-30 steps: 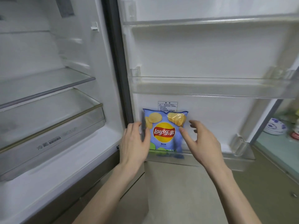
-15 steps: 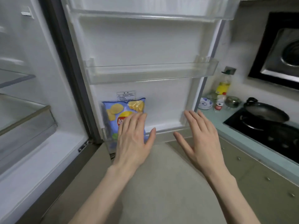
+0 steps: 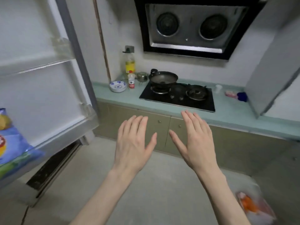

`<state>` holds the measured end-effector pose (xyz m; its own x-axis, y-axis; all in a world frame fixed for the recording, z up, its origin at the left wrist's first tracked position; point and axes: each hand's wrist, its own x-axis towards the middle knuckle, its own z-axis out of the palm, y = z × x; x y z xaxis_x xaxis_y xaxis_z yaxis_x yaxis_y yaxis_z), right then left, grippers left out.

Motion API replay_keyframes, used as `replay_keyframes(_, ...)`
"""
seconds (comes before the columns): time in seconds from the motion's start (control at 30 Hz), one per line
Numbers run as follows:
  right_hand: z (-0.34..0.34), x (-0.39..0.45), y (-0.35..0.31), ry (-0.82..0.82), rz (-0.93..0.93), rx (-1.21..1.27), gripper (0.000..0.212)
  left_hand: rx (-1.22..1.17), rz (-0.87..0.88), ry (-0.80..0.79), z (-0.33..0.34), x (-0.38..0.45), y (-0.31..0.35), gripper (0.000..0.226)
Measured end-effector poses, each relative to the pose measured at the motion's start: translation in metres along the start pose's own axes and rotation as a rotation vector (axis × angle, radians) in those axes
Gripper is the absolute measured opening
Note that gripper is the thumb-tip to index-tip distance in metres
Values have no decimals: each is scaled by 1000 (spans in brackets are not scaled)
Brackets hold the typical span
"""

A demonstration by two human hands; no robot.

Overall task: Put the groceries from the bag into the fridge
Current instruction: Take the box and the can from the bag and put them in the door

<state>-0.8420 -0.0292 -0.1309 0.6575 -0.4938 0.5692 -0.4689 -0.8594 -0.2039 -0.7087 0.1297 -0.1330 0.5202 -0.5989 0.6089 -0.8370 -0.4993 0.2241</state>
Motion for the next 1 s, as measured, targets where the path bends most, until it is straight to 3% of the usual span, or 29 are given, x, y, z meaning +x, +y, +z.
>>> replay_keyframes(0.5, -59, -109, 281, 101, 475, -122, 70, -326, 300, -185, 176, 36, 257, 56)
replay_keyframes(1.0, -73, -175, 432, 211, 836, -215, 63, -477, 598, -384, 315, 54, 416, 53)
